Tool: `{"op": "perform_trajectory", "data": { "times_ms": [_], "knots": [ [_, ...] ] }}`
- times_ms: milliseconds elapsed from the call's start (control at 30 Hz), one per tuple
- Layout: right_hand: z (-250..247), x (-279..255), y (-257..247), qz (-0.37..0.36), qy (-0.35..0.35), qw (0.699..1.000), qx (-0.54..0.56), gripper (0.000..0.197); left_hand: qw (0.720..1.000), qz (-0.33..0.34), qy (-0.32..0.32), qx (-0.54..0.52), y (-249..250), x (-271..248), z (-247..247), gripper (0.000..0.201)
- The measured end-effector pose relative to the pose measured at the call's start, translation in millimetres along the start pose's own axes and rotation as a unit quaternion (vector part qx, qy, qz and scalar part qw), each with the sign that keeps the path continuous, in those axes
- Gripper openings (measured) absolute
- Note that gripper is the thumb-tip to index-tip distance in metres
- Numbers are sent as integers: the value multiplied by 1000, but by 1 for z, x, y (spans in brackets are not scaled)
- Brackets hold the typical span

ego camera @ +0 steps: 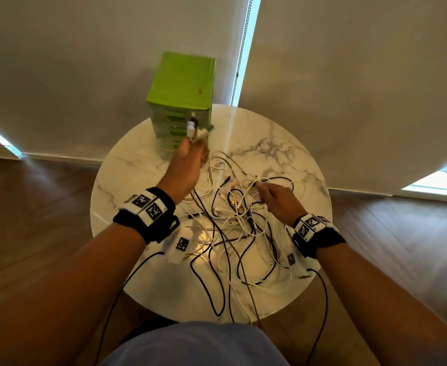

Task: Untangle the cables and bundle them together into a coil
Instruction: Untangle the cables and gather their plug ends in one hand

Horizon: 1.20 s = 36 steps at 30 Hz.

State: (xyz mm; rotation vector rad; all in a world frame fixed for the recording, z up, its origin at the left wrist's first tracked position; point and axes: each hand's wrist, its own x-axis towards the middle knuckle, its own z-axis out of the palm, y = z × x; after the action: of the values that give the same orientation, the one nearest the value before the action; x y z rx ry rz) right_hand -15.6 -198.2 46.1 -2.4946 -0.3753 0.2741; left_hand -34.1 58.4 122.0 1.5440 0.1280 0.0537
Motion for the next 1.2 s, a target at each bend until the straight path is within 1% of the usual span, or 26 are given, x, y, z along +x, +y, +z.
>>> {"op": "perform_trajectory", "data": {
  "times_ms": [67,133,167,233,300,333,400,467,533,567,633,667,700,767,800,867,900,933,1000,1033,1067,1133,1167,1200],
  "knots": [
    [-7,6,-25,-15,27,999,34,45,993,-25,-54,101,-9,-6,9,27],
    [-13,7,-52,-46,34,997,61,45,987,-58,-79,129,-15,-10,15,26],
    [-14,6,-64,-61,25,995,69,44,986,-72,-83,129,-16,-11,18,27],
    [-16,2,-82,-90,-16,993,78,40,987,-91,-84,107,-15,-11,22,30],
    [-16,-4,-92,-114,-70,987,91,36,990,-100,-82,57,-11,-10,26,31],
    [-16,-6,-95,-121,-96,983,99,33,991,-96,-86,35,-7,-11,28,29],
    [-17,-10,-94,-115,-129,978,116,33,991,-76,-102,29,0,-10,32,22],
    [-19,-14,-84,-95,-143,977,130,39,991,-61,-109,42,-2,-6,36,17],
    [-21,-21,-66,-70,-137,980,125,42,993,-60,-91,55,-4,-1,41,27],
    [-23,-25,-56,-53,-127,983,121,42,993,-64,-82,48,-3,1,44,26],
    [-29,-37,-29,2,-102,989,108,42,994,-68,-87,-5,1,2,54,14],
    [-34,-44,-17,35,-101,990,95,42,992,-70,-93,-38,5,2,59,14],
    [-39,-54,-2,73,-112,988,84,41,989,-72,-108,-68,8,1,67,18],
    [-46,-73,20,148,-157,974,74,35,982,-59,-143,-111,12,-1,78,27],
    [-47,-84,31,186,-166,964,89,29,977,-57,-166,-125,13,-3,87,29],
    [-44,-105,48,252,-150,943,157,22,967,-62,-206,-140,12,-8,104,29],
    [-40,-114,55,269,-136,936,183,21,964,-65,-220,-133,11,-12,111,29],
    [-34,-123,65,271,-119,937,187,20,963,-69,-232,-114,8,-16,119,28],
    [-21,-138,83,239,-78,961,118,18,961,-80,-257,-72,-2,-26,133,26],
    [-15,-145,89,218,-50,971,86,23,958,-88,-268,-54,-8,-32,140,26],
    [-13,-149,88,187,-21,979,73,36,956,-95,-274,-38,-14,-36,143,25],
    [-10,-155,76,129,14,986,102,61,950,-112,-290,-22,-25,-45,150,26],
    [-12,-154,65,107,12,986,125,66,947,-117,-299,-19,-28,-49,152,26],
    [-12,-154,54,97,-5,984,147,66,945,-116,-307,-10,-32,-52,155,26]
  ]
}}
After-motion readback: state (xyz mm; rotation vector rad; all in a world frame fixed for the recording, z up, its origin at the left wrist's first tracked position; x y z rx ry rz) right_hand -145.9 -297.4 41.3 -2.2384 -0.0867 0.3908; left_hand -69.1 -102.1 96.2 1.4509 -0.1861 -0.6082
